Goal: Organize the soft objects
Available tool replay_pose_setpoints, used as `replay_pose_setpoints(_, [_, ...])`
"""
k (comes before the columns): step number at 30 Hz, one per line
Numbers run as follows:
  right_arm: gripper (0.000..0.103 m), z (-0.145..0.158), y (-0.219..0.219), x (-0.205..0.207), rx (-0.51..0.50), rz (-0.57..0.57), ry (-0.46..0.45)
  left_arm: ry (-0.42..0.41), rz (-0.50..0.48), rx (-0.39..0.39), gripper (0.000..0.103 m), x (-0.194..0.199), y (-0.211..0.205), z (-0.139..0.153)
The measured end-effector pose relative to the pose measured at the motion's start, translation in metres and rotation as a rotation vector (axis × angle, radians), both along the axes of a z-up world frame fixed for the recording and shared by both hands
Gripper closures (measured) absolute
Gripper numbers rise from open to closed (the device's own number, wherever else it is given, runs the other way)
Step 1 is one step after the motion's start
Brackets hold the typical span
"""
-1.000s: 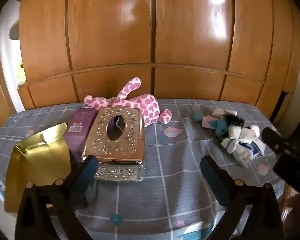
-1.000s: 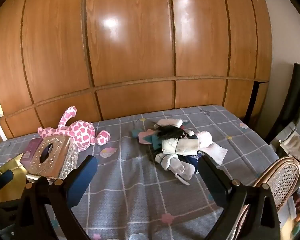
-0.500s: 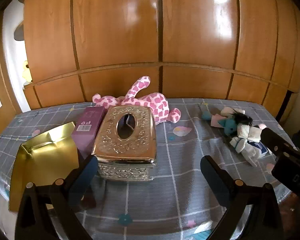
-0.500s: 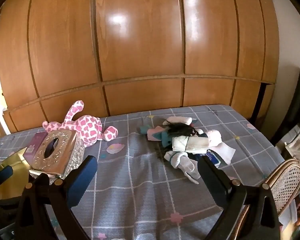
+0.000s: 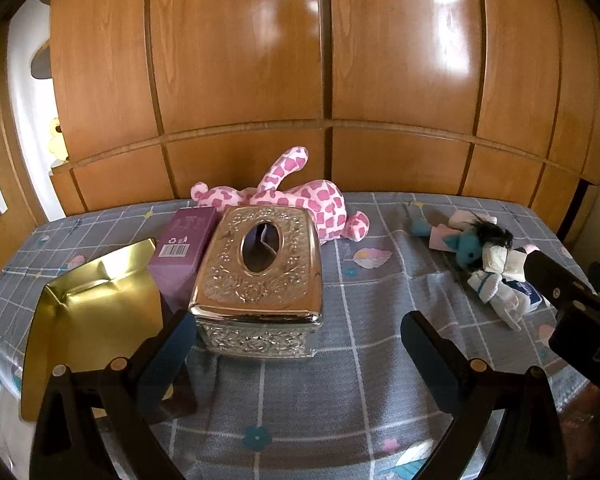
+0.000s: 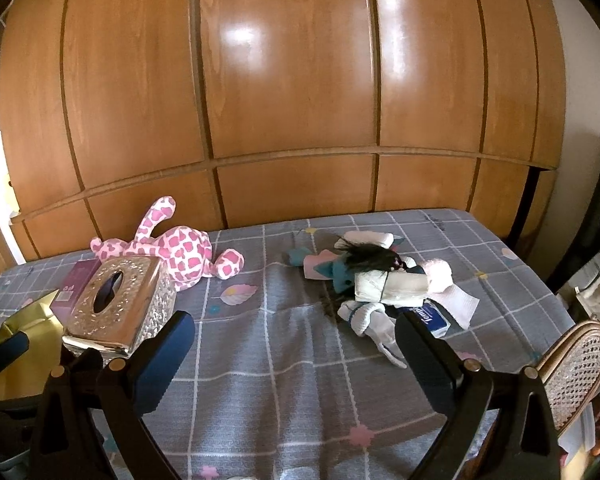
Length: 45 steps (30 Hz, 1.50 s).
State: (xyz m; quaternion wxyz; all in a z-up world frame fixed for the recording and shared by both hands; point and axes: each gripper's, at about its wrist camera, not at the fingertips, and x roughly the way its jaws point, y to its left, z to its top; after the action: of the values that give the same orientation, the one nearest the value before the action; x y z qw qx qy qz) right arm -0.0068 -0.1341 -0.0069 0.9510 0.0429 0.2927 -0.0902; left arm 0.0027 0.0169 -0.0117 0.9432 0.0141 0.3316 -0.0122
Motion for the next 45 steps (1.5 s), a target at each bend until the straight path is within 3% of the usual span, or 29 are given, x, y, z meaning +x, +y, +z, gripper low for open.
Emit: replay_pose_setpoints(45, [0.001,-0.002,-0.010,0.000,0.011,-0.016,0.007,0.025,-0.031,0.008,0.000,-0.003,-0.010,-0.007])
